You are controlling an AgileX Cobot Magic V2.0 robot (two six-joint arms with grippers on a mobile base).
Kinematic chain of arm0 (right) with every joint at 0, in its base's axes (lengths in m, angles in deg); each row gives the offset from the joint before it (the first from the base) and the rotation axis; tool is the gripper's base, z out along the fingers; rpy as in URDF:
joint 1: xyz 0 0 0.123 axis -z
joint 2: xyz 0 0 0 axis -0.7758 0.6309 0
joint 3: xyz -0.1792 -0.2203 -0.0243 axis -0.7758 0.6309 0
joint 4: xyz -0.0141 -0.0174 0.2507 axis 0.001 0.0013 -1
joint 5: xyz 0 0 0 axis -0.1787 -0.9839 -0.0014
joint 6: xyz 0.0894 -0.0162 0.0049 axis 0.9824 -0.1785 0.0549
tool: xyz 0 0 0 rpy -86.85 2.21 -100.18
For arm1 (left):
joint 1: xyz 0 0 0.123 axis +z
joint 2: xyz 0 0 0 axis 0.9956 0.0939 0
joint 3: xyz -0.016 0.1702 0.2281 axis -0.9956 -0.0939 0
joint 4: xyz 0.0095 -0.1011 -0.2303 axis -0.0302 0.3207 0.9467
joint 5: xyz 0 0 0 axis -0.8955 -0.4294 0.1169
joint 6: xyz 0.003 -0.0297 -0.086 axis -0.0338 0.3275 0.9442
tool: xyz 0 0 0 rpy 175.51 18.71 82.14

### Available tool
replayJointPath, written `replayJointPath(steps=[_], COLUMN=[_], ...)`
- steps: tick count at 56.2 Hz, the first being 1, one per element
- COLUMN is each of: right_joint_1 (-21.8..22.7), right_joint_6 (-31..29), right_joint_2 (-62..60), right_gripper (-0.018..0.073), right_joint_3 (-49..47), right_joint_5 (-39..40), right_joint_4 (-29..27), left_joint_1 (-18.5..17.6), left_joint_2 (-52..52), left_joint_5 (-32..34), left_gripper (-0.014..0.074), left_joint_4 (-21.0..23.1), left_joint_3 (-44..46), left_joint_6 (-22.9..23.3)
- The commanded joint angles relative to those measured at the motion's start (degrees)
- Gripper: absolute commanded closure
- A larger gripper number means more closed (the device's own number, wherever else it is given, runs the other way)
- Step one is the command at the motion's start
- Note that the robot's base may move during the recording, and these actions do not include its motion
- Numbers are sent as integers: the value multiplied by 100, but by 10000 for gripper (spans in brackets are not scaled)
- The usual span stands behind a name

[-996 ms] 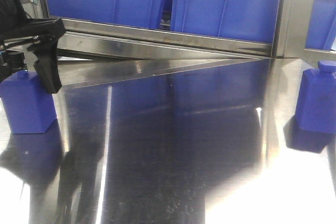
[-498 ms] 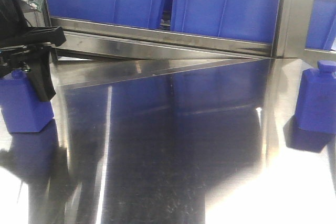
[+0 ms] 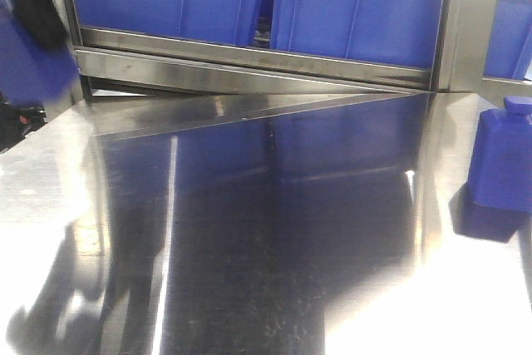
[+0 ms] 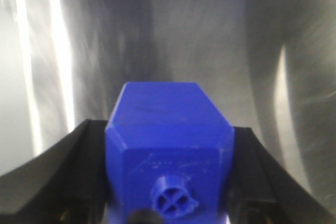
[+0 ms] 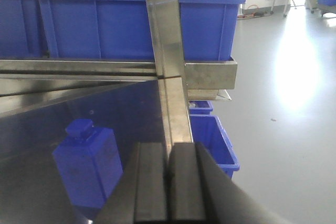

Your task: Pick and sort blue part to right shelf

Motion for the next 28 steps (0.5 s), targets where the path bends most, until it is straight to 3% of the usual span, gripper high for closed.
replayJointPath(steps=[1, 19, 28], right_joint_1=[18, 18, -20], right_joint_6=[-47, 18, 18], right_joint_2=[-90, -83, 140], right_gripper=[508, 508, 508], right_joint_3=[-42, -589, -1417], right_joint_5=[669, 653, -42], right_joint_4=[60, -94, -94], left_joint_1=[-53, -53, -53], left_joint_2=[-922, -3301, -4218], left_joint_5=[890, 2972, 3455], left_gripper=[261, 262, 262], left_joint_4=[-42, -324, -321], left_joint_3=[-332, -2452, -3335], left_joint_6=[-87, -87, -87])
